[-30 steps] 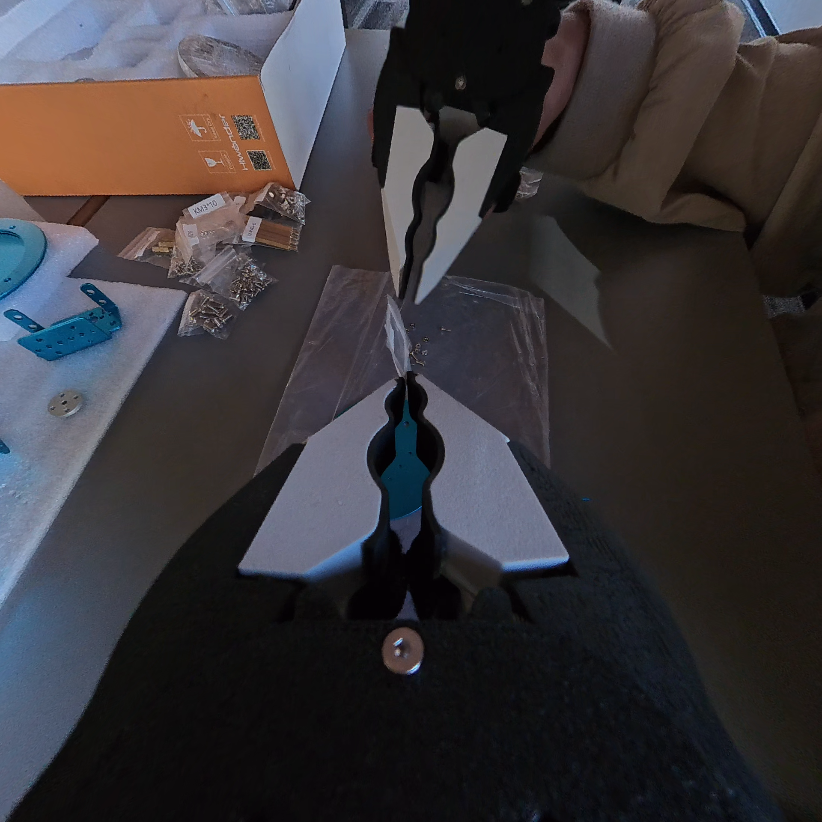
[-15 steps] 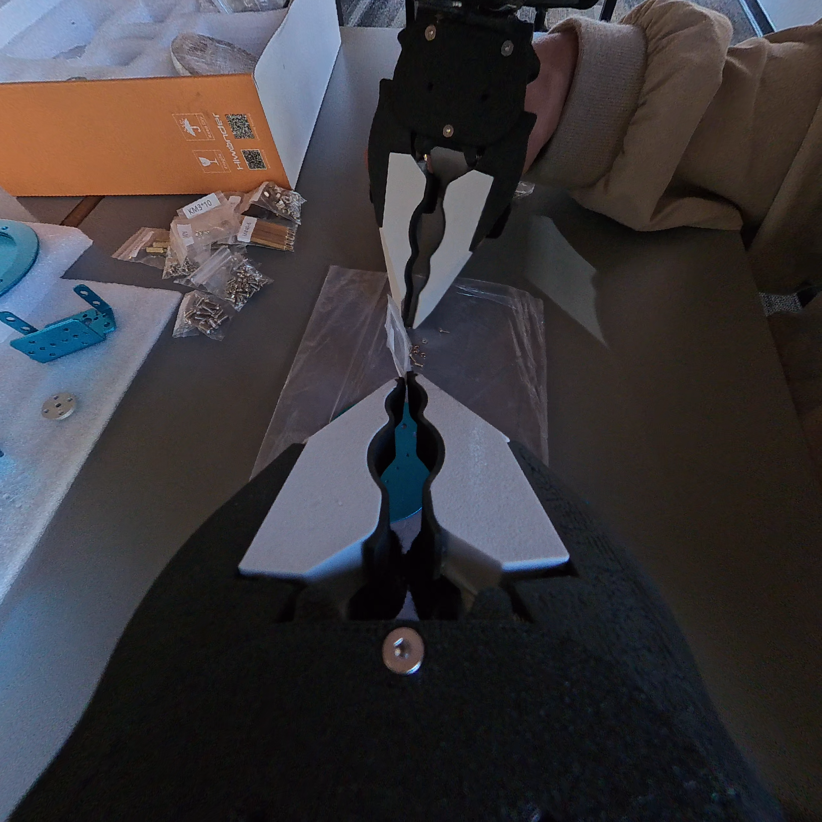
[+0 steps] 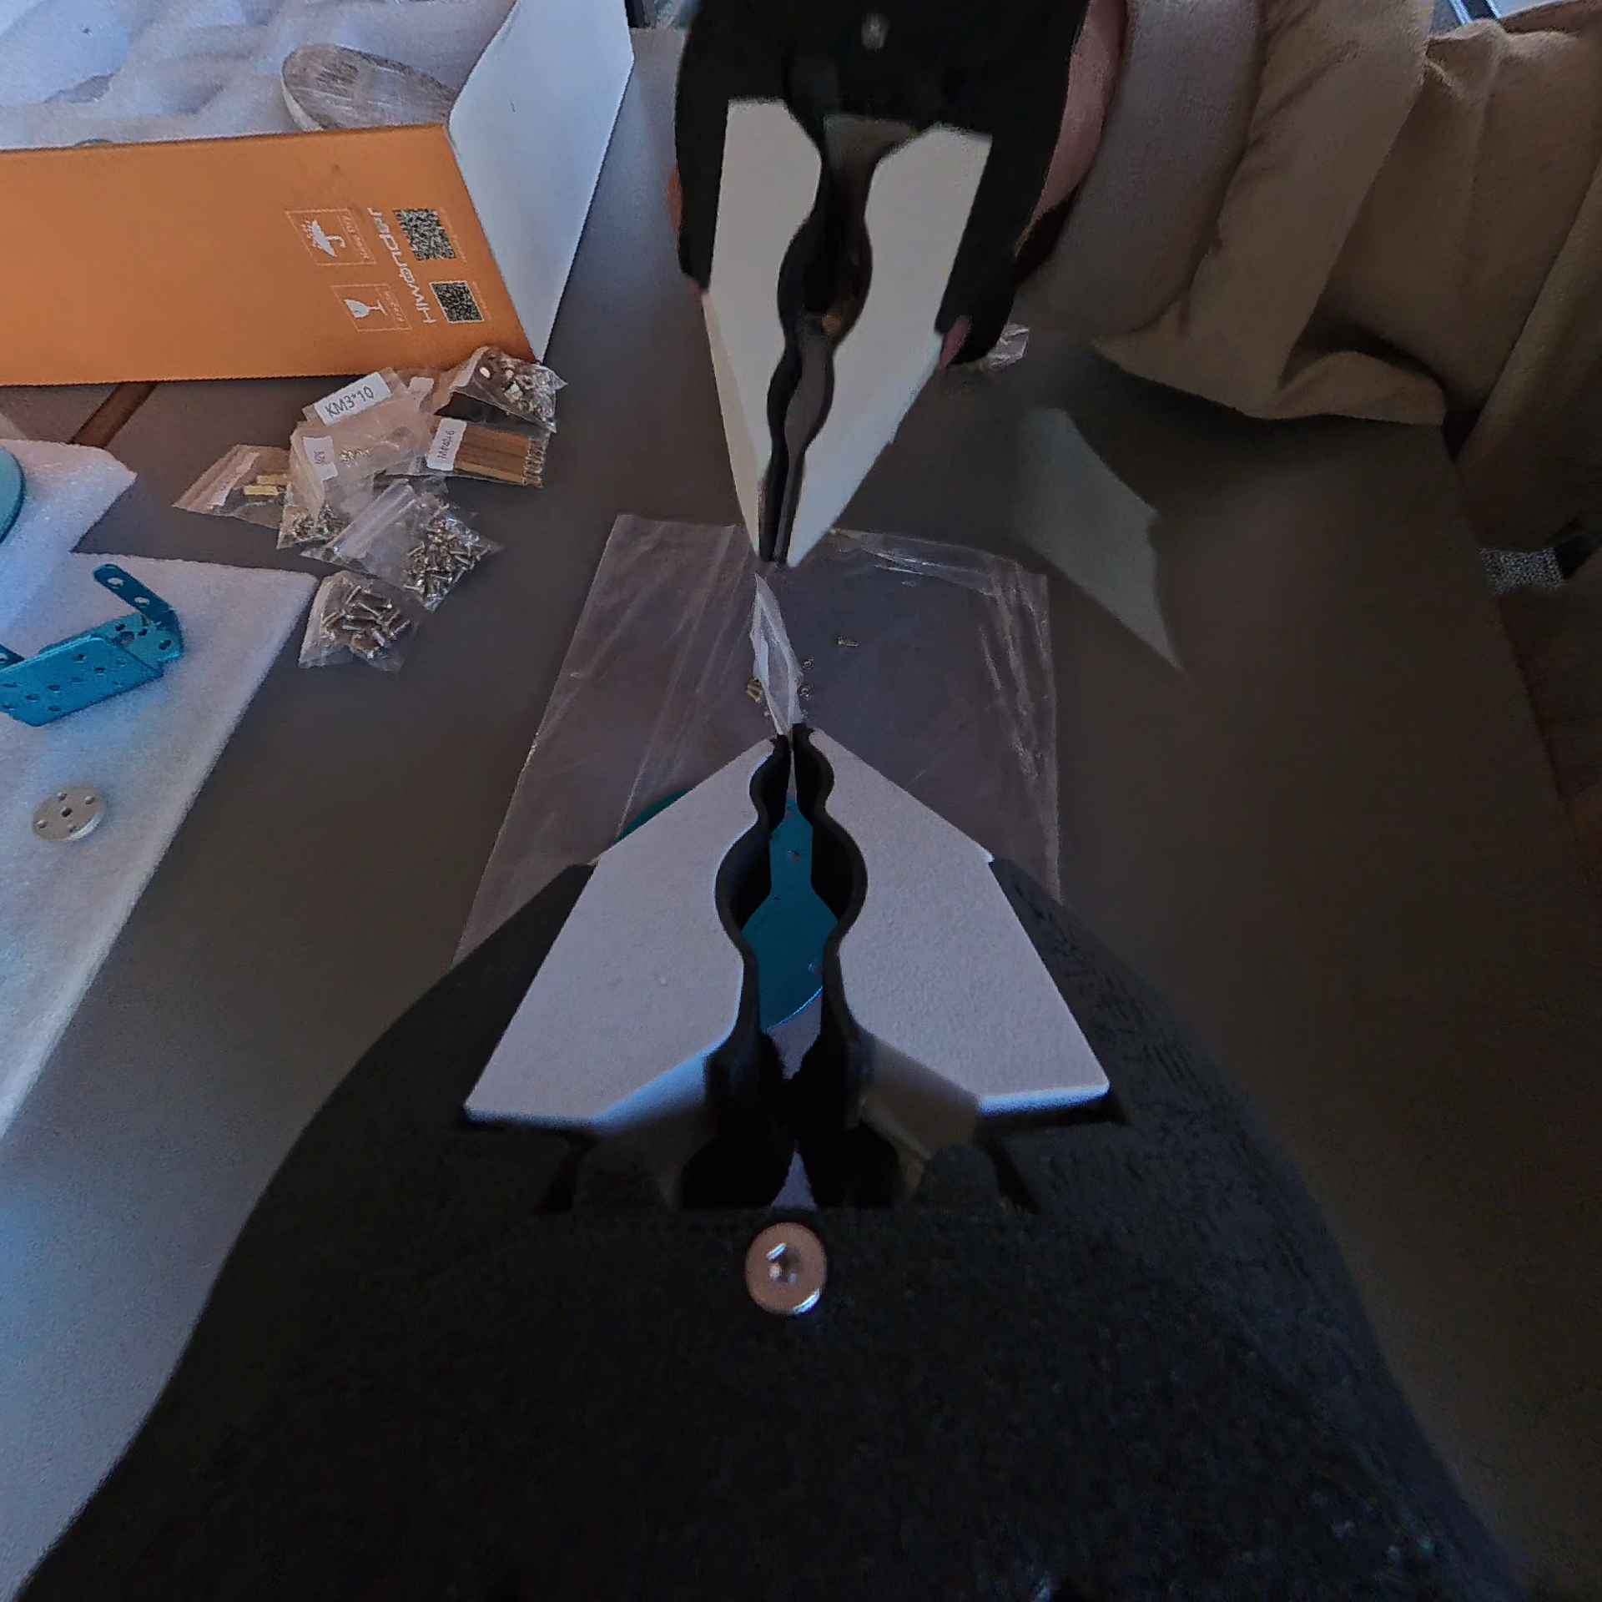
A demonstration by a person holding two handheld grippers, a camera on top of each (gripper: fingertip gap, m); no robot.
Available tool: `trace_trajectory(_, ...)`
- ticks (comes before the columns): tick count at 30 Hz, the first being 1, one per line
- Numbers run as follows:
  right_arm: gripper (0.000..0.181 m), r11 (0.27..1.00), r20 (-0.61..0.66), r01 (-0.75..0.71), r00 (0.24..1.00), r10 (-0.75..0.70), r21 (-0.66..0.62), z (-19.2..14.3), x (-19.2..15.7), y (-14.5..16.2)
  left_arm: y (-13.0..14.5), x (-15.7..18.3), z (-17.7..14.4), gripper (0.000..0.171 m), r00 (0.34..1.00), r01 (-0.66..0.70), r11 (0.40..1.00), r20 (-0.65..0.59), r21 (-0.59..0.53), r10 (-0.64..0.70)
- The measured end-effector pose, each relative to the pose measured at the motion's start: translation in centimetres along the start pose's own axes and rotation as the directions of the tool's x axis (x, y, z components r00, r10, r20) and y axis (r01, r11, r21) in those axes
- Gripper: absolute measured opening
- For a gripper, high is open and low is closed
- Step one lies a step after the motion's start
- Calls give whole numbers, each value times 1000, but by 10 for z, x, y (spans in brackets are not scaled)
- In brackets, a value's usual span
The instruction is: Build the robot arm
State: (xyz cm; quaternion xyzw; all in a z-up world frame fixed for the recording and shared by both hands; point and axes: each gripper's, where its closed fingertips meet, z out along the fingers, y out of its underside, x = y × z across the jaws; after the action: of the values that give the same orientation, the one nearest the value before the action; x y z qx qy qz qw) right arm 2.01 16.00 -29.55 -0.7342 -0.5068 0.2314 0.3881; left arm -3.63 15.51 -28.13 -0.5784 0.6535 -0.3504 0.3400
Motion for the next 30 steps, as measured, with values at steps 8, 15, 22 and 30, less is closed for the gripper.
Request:
trace_trajectory(8,2,986,62,7,998,-17,167,-7,-22,-49,1,10,11,0,999,-28,999,-21,-19,28)
trace_trajectory(15,3,992,18,87,996,-89,88,7,-27,-41,0,17,16,0,999,-47,998,-28,-28,46)
trace_trajectory(22,3,993,16,99,995,-100,61,12,-28,-36,-2,18,15,0,998,-49,998,-32,-25,48)
trace_trajectory(30,3,994,39,84,995,-87,74,11,-30,-37,-1,17,14,0,999,-44,999,-31,-22,43)
